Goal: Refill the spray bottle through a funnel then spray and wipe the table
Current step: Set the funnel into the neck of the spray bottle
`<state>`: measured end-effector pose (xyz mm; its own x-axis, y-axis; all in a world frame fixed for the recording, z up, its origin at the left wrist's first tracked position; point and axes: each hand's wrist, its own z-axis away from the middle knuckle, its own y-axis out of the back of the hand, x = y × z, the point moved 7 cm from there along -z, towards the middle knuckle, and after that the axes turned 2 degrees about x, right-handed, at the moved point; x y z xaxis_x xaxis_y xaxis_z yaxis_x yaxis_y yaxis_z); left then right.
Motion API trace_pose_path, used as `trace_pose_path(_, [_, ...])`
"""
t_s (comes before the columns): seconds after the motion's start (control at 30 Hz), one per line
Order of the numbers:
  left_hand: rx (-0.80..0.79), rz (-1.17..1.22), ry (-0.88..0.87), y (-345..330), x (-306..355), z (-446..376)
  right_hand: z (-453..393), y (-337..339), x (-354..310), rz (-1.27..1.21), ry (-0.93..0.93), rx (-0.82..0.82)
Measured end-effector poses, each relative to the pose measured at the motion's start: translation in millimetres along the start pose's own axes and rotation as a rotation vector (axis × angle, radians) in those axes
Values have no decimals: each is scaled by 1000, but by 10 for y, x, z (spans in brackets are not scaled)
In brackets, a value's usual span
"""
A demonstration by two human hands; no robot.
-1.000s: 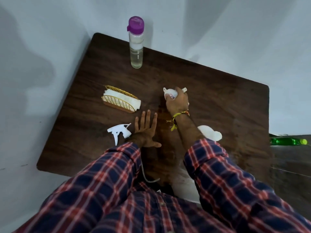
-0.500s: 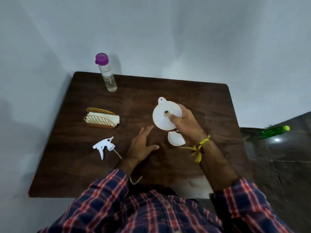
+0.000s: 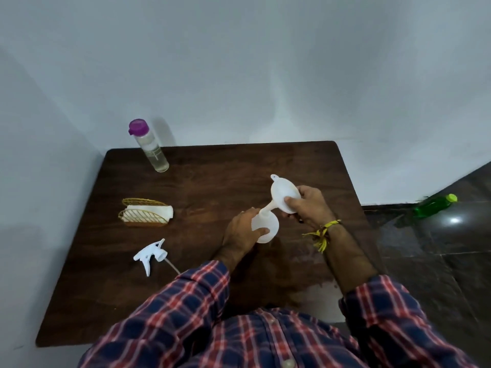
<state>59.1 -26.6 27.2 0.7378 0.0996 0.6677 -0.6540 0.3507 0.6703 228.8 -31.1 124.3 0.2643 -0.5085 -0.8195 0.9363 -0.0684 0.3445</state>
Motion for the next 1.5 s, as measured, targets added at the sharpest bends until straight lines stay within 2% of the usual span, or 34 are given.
trace_pose_path(0.17, [29,-62,-56,9,81,-8,-162,-9,39,130,57,29])
trace_pose_path(0.33, [25,-97,-86,-10,145,3,-231,-151,-28,422,193,1])
trace_pose_path(0.5, [-4,-103,-67,-24,110,1,-247,-264,-47,522,258,-48])
trace_pose_path(0.6, [17,-102,-67,-17,69,4,-153,-235,-130,575,378,-43])
trace_pose_path(0.77, [40,-118,-122,-15,105,-1,-24,-410,-127,894,529,-143])
trace_pose_path(1.07, [4,-107,-106,-45,44,10,15,-441,-74,866,604,-27])
trace_pose_path(1.2, [-20,-66,-162,67,21,39,202,-370,-199,892,639,42])
trace_pose_path(1.37, [158,-111,-115,578,-241,195,529,-377,-547,730,756,159])
trace_pose_path(1.5, [360,-101,-20,1021,-621,361,602,-739,-728,641,761,123])
